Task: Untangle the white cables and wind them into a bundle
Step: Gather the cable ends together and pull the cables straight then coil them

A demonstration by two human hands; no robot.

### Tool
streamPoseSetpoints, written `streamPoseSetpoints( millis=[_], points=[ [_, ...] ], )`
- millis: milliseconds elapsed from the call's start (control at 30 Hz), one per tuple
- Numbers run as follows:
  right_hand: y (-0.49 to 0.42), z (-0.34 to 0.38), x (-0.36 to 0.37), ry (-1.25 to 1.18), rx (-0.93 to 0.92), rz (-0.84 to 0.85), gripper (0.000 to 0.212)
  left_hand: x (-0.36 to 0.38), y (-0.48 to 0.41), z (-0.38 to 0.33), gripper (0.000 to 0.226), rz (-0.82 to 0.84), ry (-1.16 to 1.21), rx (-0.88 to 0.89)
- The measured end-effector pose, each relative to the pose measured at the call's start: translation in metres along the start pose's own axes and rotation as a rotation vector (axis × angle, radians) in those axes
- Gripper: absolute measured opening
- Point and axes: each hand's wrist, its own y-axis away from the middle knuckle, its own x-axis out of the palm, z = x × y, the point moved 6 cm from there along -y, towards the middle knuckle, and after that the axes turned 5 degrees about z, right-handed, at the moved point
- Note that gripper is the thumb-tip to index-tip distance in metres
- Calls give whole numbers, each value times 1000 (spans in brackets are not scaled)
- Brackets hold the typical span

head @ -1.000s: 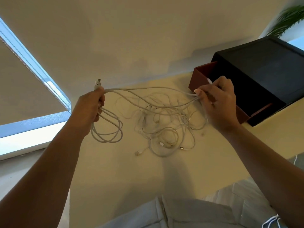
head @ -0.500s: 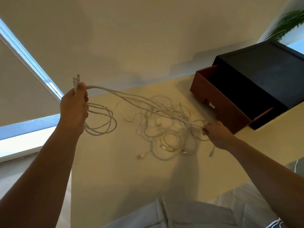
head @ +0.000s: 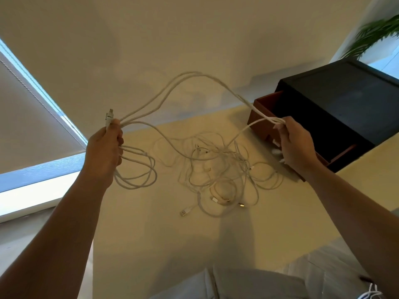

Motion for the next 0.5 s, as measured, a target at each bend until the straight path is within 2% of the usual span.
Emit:
streamPoseSetpoints(
  millis=[33, 100, 167, 200, 267, 333, 400, 467, 500],
  points=[
    [2, -1, 1, -26, 17, 50, 24, 0, 0, 1, 37, 14, -11, -4],
    [13, -8, 7, -115, 80, 192, 51, 0, 1, 3, 34, 33, -43, -22],
    [27, -22, 16, -214, 210, 303, 68, -1, 1, 7, 32, 42, -98, -40],
    [34, -32, 23, -193, 296, 362, 67, -3, 0, 9, 31, 47, -140, -48],
    [46, -50, 39, 91, 354, 556, 58, -4, 0, 14, 29, 69, -244, -61],
    [57, -60, 58, 443, 271, 813, 46, -1, 0, 21, 28, 122, -375, -69],
    [71, -64, 74, 672, 164, 1006, 35, 5, 3, 29, 31, 200, -565, -78],
    [84, -67, 86, 773, 110, 1070, 22, 13, 9, 40, 32, 303, -768, -121],
    [89, -69, 91, 809, 93, 1071, 22, 18, 12, 47, 32, 368, -867, -152]
  ],
)
